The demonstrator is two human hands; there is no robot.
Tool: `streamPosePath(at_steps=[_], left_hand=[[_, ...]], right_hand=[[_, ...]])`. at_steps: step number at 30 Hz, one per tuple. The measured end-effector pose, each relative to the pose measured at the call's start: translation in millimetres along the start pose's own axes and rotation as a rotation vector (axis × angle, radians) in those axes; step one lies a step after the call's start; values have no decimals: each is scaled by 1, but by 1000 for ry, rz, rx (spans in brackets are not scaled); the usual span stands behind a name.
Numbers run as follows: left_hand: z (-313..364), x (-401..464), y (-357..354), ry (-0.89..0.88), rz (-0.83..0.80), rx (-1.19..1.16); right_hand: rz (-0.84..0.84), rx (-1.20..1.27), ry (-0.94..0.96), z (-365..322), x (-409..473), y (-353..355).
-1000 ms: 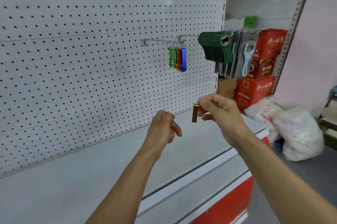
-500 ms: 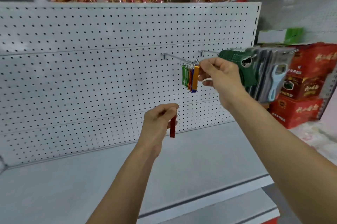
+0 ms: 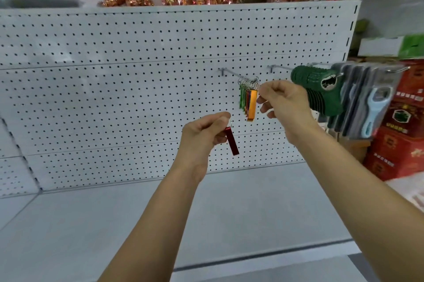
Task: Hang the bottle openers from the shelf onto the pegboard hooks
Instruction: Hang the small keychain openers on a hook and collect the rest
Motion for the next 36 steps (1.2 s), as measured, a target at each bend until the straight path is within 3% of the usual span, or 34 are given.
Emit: streamPosePath(at_steps=[3, 5, 8, 18, 26, 30, 36], left_hand=[[3, 0, -6, -13, -7, -9], [7, 0, -11, -41, 0, -20], [17, -2, -20, -111, 11, -27], [51, -1, -39, -334, -25, 84], [47, 30, -51, -532, -269, 771], [39, 45, -58, -558, -356, 886], [37, 58, -56, -629, -322, 961]], right_hand=[[62, -37, 148, -6, -17, 6], [-43, -85, 206, -8, -35, -6], [-182, -103, 178, -4, -51, -22], [-166, 68, 140, -17, -40, -11], [-57, 101, 92, -23, -10, 6], [-75, 69, 59, -23, 0, 1], [-74, 33, -2, -13, 9, -1]])
Point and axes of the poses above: each hand's wrist, its own x-axis towards the middle knuckle, its own y-axis out of the back of the hand, z = x × y, the point moved 8 cm from there along x, towards the middle knuckle, and after that the axes turned 5 degrees about x, right-handed, at the moved point
